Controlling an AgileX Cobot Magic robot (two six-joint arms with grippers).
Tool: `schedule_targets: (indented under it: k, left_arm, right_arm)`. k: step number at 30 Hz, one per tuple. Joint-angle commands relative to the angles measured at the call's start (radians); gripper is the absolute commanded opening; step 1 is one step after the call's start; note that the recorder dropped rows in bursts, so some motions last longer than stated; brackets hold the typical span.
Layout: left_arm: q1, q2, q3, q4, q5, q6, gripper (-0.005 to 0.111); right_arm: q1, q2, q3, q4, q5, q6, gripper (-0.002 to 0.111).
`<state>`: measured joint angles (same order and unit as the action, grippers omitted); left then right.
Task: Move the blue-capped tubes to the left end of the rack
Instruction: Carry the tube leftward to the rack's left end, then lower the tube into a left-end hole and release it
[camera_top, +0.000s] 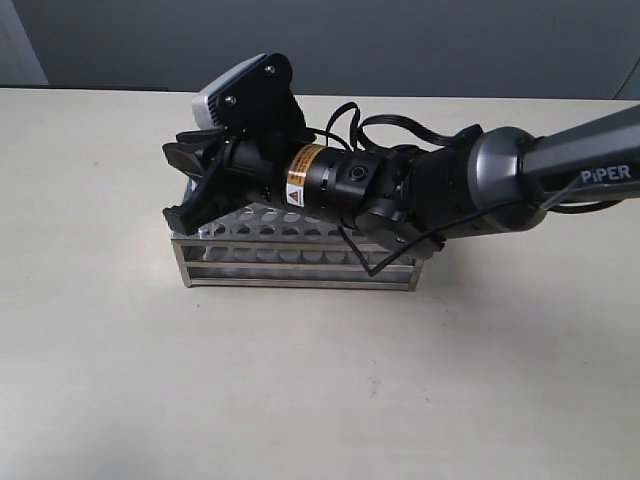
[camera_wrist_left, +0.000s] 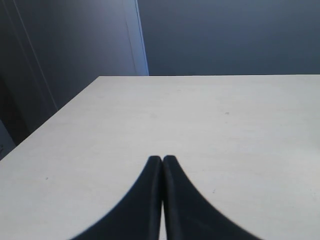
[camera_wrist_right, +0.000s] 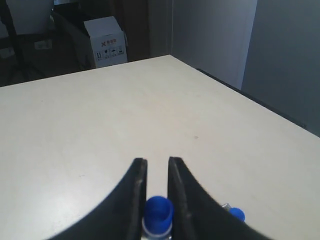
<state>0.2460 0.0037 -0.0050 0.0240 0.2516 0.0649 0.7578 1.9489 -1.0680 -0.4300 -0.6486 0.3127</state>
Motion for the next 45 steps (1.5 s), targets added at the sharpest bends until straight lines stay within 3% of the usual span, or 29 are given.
schedule_targets:
  k: [1, 38, 41, 45]
  left_arm:
    - [0.001, -0.004, 0.005, -0.002, -0.012, -0.004, 0.000]
    - [0.001, -0.004, 0.005, -0.002, -0.012, -0.004, 0.000]
    - [0.001, -0.004, 0.005, -0.002, -0.012, -0.004, 0.000]
    - [0.001, -0.004, 0.005, -0.002, -0.012, -0.004, 0.000]
  right_arm:
    - [0.000, 0.001, -0.010, -0.010, -0.046, 0.003, 0.002]
    - [0.021, 0.152, -0.082, -0.015, 0.029, 0.005, 0.002]
    - [0.021, 0.152, -0.085, -0.032, 0.046, 0.005, 0.013]
    - [0.021, 0.152, -0.085, -0.042, 0.064, 0.005, 0.044]
